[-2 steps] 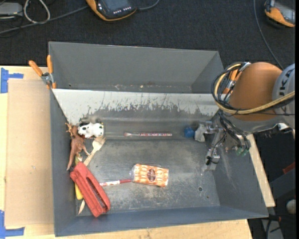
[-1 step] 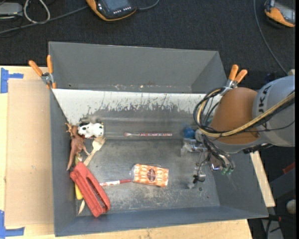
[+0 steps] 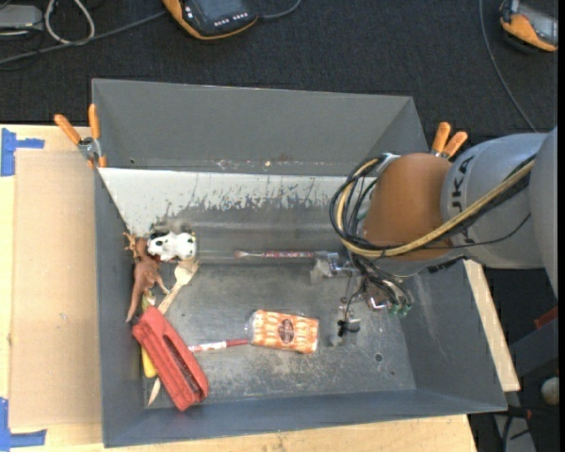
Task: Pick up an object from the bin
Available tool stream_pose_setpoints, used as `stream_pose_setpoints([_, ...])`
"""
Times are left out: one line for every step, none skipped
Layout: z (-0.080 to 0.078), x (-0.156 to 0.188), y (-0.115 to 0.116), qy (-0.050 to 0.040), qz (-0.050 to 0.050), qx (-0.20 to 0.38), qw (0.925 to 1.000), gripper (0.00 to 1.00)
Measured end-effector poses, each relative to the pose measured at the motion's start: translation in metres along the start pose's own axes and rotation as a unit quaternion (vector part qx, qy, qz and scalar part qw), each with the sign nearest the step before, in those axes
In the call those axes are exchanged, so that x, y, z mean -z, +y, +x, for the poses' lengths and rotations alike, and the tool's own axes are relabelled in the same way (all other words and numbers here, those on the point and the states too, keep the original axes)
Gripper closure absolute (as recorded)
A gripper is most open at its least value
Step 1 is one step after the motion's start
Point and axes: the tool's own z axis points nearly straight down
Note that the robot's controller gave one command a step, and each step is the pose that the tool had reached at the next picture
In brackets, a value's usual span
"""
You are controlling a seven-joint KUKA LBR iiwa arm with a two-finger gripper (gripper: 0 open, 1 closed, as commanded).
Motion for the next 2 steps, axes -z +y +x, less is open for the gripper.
stream_pose_setpoints([0.036,0.000,0.028,0.0097,0.000,-0.022,0.9997,0.00])
stream_pose_setpoints([0.032,0.001,0.063,0.0026,-0.002,-0.009,1.0000,0.00])
